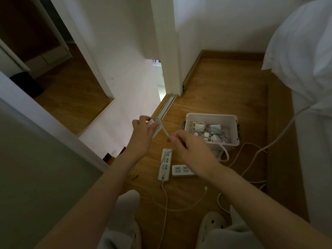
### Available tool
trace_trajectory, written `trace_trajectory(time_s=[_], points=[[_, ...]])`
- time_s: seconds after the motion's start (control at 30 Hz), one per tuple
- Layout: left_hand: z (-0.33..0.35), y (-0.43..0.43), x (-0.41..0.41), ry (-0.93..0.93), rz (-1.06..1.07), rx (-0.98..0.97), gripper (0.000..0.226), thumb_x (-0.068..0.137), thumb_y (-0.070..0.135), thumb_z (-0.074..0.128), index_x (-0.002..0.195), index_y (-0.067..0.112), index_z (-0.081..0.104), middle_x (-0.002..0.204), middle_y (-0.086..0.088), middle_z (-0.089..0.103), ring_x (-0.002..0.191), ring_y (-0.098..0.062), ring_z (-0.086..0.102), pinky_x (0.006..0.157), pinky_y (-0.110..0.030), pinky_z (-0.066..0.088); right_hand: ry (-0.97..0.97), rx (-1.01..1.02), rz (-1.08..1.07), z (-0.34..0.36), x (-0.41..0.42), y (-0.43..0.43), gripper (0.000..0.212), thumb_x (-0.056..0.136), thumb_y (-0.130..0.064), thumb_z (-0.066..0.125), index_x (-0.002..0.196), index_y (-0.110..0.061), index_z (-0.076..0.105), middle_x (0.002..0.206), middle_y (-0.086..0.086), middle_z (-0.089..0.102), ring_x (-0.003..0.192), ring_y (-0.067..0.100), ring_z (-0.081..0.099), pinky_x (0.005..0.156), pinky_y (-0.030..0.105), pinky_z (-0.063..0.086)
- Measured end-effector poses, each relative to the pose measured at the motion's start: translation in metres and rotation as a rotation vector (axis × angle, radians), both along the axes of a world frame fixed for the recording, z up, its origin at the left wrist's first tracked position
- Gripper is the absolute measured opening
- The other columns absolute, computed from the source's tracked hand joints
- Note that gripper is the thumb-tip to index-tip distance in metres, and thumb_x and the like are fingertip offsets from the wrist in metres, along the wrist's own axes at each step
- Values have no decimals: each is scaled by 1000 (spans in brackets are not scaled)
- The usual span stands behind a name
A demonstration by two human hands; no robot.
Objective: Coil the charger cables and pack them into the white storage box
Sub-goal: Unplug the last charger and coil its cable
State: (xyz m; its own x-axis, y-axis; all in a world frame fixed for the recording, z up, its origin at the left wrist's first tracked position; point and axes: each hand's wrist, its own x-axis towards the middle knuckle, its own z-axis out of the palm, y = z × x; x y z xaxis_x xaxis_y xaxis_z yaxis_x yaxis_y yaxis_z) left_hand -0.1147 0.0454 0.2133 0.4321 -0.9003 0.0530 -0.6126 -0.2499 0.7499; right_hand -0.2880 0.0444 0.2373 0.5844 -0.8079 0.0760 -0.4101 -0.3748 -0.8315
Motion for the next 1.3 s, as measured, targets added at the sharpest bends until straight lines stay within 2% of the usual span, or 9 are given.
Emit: trace_trajectory(time_s=[0.17, 0.4, 0.63, 0.7, 0.83, 0.93, 1.07, 1.2, 1.3], points=[[6, -5, -3, 208, 35, -79, 19, 99, 34, 36, 110, 19, 37, 98, -2, 47, 77, -13, 55, 52, -17, 50, -37, 62, -45, -6, 7, 7, 21, 100, -31, 32, 95, -24, 51, 60, -8, 47, 44, 3, 38, 42, 19, 33], [5, 5, 7, -180, -144, -108, 29, 99, 27, 37, 122, 12, 47, 114, 1, 34, 98, -10, 44, 66, -3, 39, -301, 274, -464, 10, -7, -19, 31, 101, -22, 30, 102, -11, 59, 67, -5, 47, 55, 5, 39, 48, 16, 34], [7, 4, 4, -81, 39, -95, 30, 99, 31, 35, 121, 13, 45, 113, -4, 35, 83, -7, 45, 61, -7, 39, -204, 284, -116, 0, 8, 10, 22, 100, -28, 33, 89, -25, 52, 64, -6, 46, 46, 1, 37, 41, 16, 34], [10, 2, 1, 40, 97, -114, 25, 100, 33, 33, 115, 17, 43, 115, -7, 38, 79, -5, 45, 65, -14, 44, -105, 255, 10, -10, 17, 19, 20, 100, -30, 32, 90, -29, 49, 67, -4, 48, 54, 8, 43, 51, 27, 40], [17, -2, -6, 462, 170, -55, 28, 102, 36, 27, 119, 17, 38, 95, -2, 49, 69, -9, 52, 44, -12, 46, -2, 209, 183, -23, 29, 32, 21, 102, -25, 28, 97, -23, 48, 64, -4, 47, 58, 10, 46, 57, 26, 40], [22, -3, -15, 936, 179, -46, 41, 101, 41, 24, 105, 7, 46, 75, -9, 49, 59, -16, 51, 50, -23, 50, 26, 227, 293, -28, 30, 34, 20, 102, -19, 30, 98, -18, 50, 65, -8, 47, 55, -2, 46, 54, 13, 38], [39, 6, -12, 1580, 76, -86, 40, 100, 41, 30, 98, 8, 52, 80, -10, 51, 66, -16, 51, 55, -25, 49, 110, 213, 336, -34, 24, 18, 24, 101, -24, 33, 86, -22, 51, 69, -7, 51, 65, 8, 50, 62, 21, 42], [46, 16, -2, 1439, -173, 29, 42, 97, 38, 33, 99, 7, 61, 87, -13, 58, 50, -15, 51, 43, -20, 42, 176, 154, 289, -35, 4, -12, 31, 97, -35, 41, 75, -22, 58, 75, 14, 59, 63, 18, 49, 60, 29, 41], [48, 22, 5, 1288, -326, 150, 40, 88, 42, 43, 93, 12, 68, 89, -10, 61, 57, -16, 47, 43, -20, 36, 188, 61, 269, -33, -5, -24, 27, 93, -38, 48, 73, -24, 59, 75, 12, 60, 66, 23, 52, 61, 30, 41]])
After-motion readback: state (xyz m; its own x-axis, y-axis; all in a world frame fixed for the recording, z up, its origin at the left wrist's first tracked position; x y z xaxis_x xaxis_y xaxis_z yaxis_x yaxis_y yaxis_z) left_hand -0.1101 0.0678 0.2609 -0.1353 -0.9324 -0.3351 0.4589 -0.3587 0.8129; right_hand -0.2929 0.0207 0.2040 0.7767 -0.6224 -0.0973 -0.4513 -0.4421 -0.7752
